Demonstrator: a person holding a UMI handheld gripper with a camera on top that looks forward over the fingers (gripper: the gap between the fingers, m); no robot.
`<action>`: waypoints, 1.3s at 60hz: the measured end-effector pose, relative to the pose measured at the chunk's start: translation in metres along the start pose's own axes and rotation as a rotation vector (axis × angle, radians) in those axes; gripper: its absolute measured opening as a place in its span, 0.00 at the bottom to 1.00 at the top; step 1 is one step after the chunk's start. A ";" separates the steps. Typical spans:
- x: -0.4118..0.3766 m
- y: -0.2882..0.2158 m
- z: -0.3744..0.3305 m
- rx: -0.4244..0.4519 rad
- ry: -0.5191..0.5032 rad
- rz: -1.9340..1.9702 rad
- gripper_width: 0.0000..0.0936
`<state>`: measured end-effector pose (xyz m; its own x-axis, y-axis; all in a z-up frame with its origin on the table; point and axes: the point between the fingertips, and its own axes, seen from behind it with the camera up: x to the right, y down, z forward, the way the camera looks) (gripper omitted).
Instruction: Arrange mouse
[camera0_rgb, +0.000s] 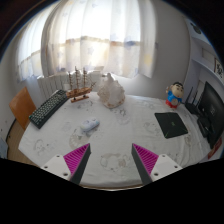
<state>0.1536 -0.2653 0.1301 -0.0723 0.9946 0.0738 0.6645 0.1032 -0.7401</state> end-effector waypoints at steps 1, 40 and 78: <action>-0.007 0.000 0.001 0.000 0.000 0.000 0.91; -0.139 -0.002 0.094 0.138 -0.038 0.000 0.91; -0.129 -0.037 0.240 0.095 -0.045 0.043 0.92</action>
<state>-0.0400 -0.3981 -0.0125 -0.0804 0.9967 0.0120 0.5944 0.0576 -0.8021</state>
